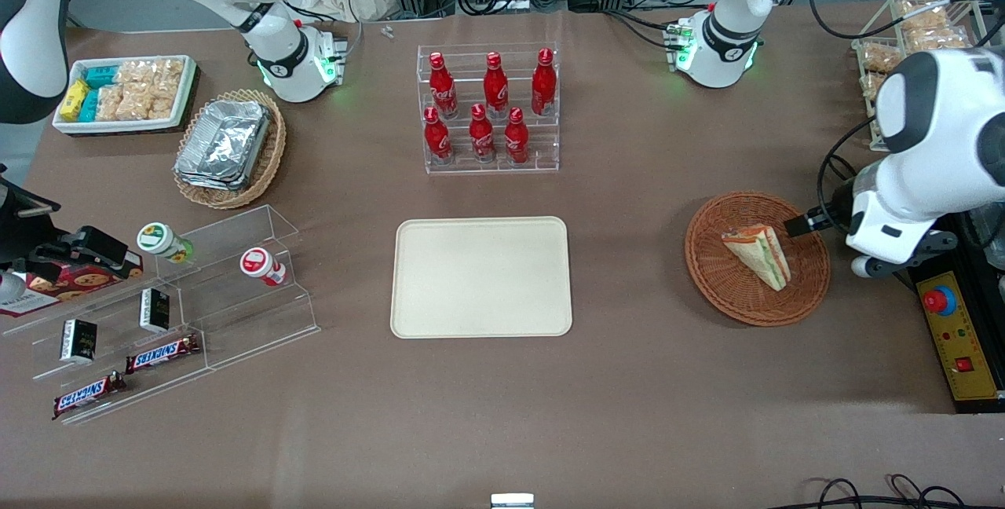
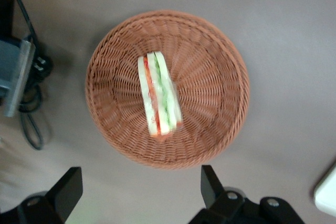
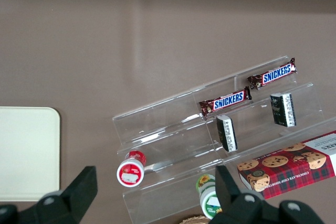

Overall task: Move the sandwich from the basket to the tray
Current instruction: 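Lower the open left gripper around the sandwich and close it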

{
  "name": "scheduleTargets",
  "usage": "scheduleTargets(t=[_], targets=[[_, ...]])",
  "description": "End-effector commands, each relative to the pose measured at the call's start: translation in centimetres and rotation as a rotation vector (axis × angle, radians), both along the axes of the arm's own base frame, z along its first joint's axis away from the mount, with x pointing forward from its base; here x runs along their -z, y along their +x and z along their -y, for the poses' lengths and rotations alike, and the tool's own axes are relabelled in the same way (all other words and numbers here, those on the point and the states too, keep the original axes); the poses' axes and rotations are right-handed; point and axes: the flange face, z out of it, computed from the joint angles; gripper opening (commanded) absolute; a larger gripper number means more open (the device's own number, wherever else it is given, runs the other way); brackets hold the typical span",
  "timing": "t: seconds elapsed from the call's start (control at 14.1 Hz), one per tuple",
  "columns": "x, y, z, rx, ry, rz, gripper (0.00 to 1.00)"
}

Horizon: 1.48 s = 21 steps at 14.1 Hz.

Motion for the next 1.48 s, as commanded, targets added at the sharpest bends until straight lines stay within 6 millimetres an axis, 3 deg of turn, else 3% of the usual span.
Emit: scheduleTargets(t=[0.0,0.14,0.49,1.41], targets=[[4.0,-2.8,0.3,-0.154,0.038,0.060,1.00],[6.6,-3.6,0.2,-0.216,0.042,0.071,1.00],[10.7,-3.9,-0.4,-0.276,0.042,0.061,1.00],[17.3,-4.6,-0.7,-0.245,0.060,0.029,0.99]])
